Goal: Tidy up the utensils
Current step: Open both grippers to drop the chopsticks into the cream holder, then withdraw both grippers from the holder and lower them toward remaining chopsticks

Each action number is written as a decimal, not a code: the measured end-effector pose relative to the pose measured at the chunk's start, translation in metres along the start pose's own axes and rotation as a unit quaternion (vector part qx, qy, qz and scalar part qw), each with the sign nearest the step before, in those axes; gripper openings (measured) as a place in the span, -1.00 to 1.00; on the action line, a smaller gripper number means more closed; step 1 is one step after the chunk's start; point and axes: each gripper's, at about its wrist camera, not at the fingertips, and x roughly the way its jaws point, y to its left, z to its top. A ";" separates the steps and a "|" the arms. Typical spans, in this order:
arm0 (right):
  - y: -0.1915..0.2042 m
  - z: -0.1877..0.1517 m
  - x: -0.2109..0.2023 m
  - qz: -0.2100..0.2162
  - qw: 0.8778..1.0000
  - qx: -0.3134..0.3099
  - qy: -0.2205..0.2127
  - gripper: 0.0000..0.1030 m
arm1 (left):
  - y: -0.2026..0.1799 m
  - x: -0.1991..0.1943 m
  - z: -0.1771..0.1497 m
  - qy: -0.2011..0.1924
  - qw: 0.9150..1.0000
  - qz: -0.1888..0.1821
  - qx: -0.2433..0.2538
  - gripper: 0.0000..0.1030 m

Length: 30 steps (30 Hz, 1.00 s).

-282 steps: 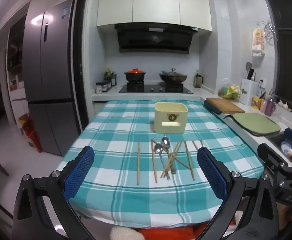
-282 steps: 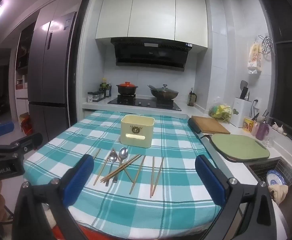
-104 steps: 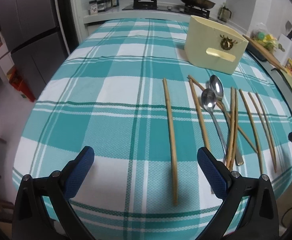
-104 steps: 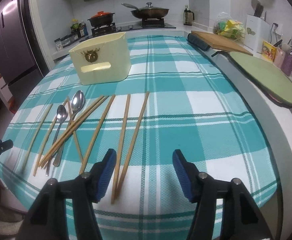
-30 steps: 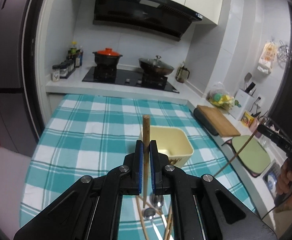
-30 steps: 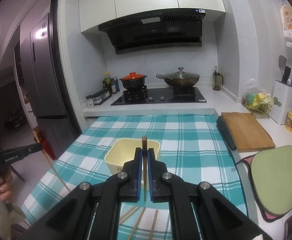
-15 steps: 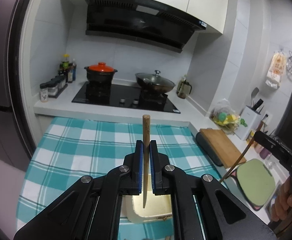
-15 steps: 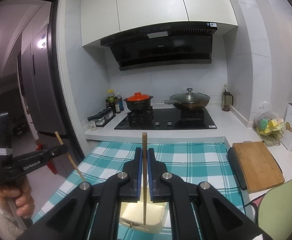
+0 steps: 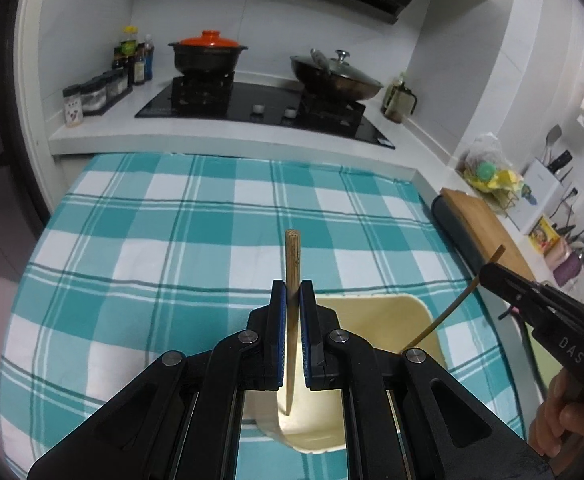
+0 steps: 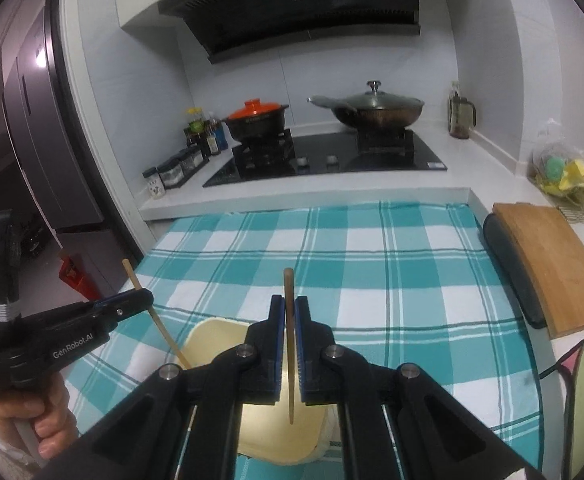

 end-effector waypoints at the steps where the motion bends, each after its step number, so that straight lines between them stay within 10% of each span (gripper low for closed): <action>1: -0.002 -0.002 0.008 -0.004 1.000 -0.003 0.009 -0.90 | 0.000 0.004 -0.001 0.008 1.000 0.009 -0.002 -0.85; 4: -0.007 -0.005 0.029 -0.006 0.999 -0.012 0.041 -0.82 | 0.005 0.002 -0.003 0.026 0.999 0.017 -0.008 0.07; 8: -0.014 -0.007 0.008 -0.014 1.000 -0.014 0.021 -0.04 | 0.022 -0.038 -0.014 0.004 0.999 0.027 0.018 0.46; 15: -0.011 -0.054 -0.074 -0.029 0.996 -0.082 0.010 -0.02 | 0.064 -0.115 -0.104 0.035 0.995 0.053 0.079 0.69; 24: 0.019 -0.243 -0.172 -0.078 0.987 -0.142 -0.019 0.05 | 0.077 -0.169 -0.299 0.028 0.999 0.024 0.007 0.76; 30: 0.042 -0.334 -0.181 -0.090 0.993 -0.073 -0.003 0.05 | 0.048 -0.177 -0.339 0.032 0.999 0.017 0.001 0.75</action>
